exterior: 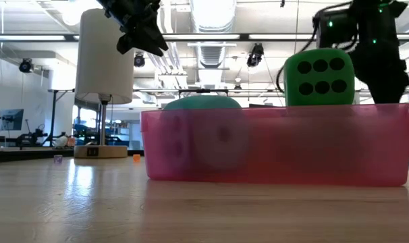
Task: Pick & Place Dice
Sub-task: Put the small blue dice into the pink bin
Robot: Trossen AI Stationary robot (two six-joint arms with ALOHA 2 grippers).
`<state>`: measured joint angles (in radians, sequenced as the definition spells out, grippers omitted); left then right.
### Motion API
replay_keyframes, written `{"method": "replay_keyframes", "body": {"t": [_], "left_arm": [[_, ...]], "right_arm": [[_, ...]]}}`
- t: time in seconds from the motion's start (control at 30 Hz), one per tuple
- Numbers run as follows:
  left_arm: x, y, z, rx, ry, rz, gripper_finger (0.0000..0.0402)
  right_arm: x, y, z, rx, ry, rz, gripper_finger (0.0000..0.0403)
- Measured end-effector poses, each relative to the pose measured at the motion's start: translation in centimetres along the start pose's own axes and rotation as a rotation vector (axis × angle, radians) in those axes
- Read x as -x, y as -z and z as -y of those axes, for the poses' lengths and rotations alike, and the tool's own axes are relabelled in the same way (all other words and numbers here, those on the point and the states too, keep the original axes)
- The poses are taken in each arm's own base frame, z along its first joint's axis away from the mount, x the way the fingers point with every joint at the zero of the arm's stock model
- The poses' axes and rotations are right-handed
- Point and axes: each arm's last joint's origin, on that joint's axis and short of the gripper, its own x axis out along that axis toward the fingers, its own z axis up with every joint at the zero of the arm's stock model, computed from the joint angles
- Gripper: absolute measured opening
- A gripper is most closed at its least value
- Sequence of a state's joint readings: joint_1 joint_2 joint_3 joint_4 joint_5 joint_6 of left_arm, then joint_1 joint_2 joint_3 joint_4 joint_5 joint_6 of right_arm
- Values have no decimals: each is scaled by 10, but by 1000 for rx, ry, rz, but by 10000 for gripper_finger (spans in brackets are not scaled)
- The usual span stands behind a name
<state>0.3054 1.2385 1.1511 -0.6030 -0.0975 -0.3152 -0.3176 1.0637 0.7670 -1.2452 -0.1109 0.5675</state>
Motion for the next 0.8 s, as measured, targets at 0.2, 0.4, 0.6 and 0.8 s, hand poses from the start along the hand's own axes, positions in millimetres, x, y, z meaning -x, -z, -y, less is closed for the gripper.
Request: {"method": "replay_keyframes", "body": {"t": [0.2,0.4,0.6,0.8], "left_arm": [[0,0,0,0,1,2,125],[0,-1,0,2,4,11,130],[0,-3,1,3,11,33,125],[0,-4,1,4,12,36,125]], "right_arm": [[-18,0,9,-82,5,-11,242],[-38,-1,14,-123,12,-20,237],[-55,-5,15,-128,57,-45,235],[-68,-8,17,-144,128,-83,227]]}}
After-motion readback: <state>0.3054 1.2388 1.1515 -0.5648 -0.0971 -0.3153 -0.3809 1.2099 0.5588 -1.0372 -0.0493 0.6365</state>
